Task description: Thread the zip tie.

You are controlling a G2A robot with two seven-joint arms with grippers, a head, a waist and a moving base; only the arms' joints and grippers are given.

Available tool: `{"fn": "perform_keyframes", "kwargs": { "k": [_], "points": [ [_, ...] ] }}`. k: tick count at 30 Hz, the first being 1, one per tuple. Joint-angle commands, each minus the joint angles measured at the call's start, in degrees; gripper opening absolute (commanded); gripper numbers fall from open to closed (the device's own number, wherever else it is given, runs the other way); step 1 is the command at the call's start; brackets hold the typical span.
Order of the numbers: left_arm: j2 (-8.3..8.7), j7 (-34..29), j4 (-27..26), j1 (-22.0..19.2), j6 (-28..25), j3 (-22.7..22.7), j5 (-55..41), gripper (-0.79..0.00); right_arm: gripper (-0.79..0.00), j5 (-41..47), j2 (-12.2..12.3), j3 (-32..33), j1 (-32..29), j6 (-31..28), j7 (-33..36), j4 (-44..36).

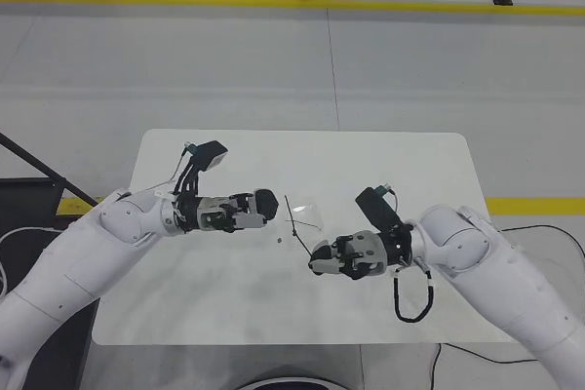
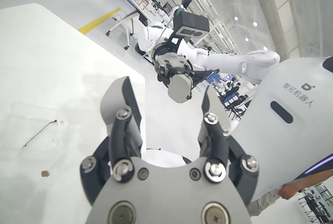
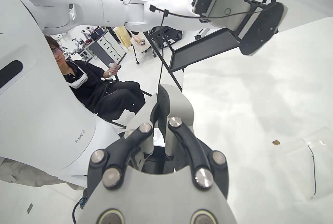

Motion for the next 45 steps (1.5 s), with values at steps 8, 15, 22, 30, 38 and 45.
{"fn": "perform_keyframes", "kwargs": {
  "k": [8, 15, 22, 30, 38, 45],
  "points": [
    [-0.99, -0.33, 2.24, -2.39, 0.33, 2.68, -3.00, -0.135, -0.785, 0.46, -0.70, -2.66, 2.23, 0.00, 0.00, 1.48],
    [-1.56, -0.47, 2.84, -3.50, 0.48, 4.03, -3.09, -0.526, -0.785, -0.04, -1.00, -4.37, 3.37, 0.00, 0.00, 1.80],
    [-1.71, -0.22, 3.16, -4.16, 0.23, 4.96, -2.64, -0.637, -0.785, -0.12, -1.29, -5.52, 4.27, 0.00, 0.00, 2.20],
    [-1.72, 0.26, 3.36, -4.72, -0.25, 5.85, -2.57, -0.776, -0.785, -0.15, -1.34, -6.04, 4.73, 0.00, 0.00, 2.43],
    [-1.63, 0.80, 3.59, -5.12, -0.80, 6.65, -2.65, -0.582, -0.785, -0.07, -1.36, -6.21, 4.89, 0.00, 0.00, 2.61],
    [-1.49, 1.27, 3.64, -5.47, -1.26, 7.28, -2.62, -0.570, -0.785, 0.15, -1.27, -5.79, 4.65, 0.00, 0.00, 2.67]
  ]
}}
